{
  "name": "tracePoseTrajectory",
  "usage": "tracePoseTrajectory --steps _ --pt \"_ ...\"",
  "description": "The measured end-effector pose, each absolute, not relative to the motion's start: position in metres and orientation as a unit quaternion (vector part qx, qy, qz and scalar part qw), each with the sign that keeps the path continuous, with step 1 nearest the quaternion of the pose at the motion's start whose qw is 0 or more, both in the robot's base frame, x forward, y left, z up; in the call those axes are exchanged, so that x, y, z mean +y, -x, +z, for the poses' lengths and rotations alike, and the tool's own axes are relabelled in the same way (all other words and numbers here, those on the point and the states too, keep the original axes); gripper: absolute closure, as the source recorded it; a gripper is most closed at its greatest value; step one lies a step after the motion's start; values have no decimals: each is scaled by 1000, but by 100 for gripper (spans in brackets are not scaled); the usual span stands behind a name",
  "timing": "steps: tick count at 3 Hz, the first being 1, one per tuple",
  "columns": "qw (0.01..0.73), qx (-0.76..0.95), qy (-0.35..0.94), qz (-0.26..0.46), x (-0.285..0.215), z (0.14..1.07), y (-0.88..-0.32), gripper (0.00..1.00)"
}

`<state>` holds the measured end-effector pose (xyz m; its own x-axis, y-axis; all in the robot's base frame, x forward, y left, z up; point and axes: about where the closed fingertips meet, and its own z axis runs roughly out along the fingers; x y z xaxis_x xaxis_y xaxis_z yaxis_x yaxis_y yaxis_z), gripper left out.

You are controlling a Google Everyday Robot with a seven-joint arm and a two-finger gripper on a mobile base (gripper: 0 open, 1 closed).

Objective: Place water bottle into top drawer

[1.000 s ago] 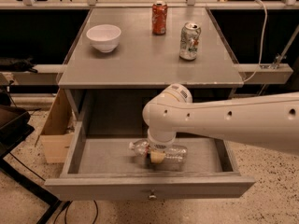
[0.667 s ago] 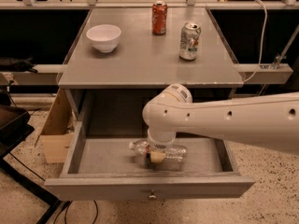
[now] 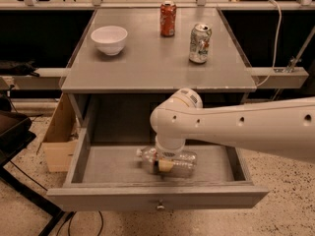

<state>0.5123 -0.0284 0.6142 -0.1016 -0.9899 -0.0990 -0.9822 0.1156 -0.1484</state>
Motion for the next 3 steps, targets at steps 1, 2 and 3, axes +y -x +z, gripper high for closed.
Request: tracePoseTrajectory --steps 1,2,3 --pt "87 742 665 -22 -28 614 -512 0" --pt "87 742 665 -22 -28 614 -512 0" --pt "90 726 681 -36 -16 638 -511 0"
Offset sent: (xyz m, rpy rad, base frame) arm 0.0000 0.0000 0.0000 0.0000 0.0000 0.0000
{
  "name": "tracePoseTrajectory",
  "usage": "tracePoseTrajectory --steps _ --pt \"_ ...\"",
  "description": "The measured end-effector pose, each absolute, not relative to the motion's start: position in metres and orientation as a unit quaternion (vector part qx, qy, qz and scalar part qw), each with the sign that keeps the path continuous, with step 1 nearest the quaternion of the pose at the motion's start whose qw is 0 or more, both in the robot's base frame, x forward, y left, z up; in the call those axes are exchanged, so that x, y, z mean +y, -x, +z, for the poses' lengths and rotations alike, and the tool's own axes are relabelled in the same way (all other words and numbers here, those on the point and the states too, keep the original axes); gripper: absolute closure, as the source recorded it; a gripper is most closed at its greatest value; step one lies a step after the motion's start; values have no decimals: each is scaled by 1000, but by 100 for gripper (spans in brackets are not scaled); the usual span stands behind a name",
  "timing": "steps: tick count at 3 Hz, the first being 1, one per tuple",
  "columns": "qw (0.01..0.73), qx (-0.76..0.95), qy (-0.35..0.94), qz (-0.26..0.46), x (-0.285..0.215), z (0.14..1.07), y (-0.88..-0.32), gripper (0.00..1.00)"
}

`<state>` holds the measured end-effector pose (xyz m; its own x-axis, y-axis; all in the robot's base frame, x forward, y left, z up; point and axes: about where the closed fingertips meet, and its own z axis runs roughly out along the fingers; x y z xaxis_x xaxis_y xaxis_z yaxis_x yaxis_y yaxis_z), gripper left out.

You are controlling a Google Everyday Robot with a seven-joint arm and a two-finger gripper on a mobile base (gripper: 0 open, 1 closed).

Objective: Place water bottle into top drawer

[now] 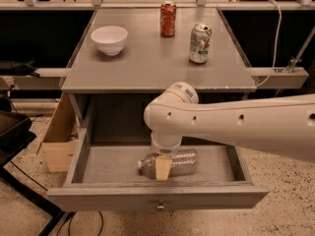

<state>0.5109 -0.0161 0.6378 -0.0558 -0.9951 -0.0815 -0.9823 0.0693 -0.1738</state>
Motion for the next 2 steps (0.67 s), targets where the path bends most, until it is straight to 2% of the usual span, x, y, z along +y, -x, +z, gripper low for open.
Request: tracePoseTrajectory --steps 2 --pt "139 710 689 -51 -9 766 -501 0"
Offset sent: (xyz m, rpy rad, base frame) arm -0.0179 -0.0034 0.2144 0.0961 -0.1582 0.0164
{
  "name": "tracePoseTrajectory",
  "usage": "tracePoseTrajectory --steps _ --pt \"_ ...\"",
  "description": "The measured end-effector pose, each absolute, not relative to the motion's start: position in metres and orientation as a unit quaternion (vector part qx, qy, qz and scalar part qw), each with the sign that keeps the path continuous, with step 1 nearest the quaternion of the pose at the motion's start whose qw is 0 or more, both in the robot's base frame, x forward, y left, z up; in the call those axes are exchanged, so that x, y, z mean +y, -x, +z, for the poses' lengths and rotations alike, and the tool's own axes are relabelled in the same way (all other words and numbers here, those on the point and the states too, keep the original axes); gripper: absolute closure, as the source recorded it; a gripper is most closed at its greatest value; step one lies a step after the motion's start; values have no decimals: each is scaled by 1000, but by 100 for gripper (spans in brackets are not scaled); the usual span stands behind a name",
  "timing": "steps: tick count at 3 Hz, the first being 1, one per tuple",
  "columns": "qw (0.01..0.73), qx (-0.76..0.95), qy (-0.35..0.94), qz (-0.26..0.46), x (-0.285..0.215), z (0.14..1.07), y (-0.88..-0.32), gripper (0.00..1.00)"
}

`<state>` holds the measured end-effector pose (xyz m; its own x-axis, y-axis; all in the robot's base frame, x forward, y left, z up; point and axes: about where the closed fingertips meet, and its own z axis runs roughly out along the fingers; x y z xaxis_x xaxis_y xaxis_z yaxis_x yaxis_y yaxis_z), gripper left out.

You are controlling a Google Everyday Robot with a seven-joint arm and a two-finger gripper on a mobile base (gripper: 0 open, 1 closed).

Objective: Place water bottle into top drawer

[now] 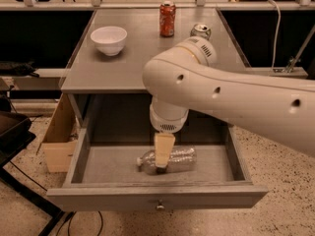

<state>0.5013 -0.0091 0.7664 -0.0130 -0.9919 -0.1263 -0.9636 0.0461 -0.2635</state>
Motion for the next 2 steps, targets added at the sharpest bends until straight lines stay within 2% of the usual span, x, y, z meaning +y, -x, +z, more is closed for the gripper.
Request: tracePoseTrajectory --steps 1,2 --pt "174 726 664 -43 -40 819 -503 0" --pt "210 755 620 -35 -92 844 -513 0"
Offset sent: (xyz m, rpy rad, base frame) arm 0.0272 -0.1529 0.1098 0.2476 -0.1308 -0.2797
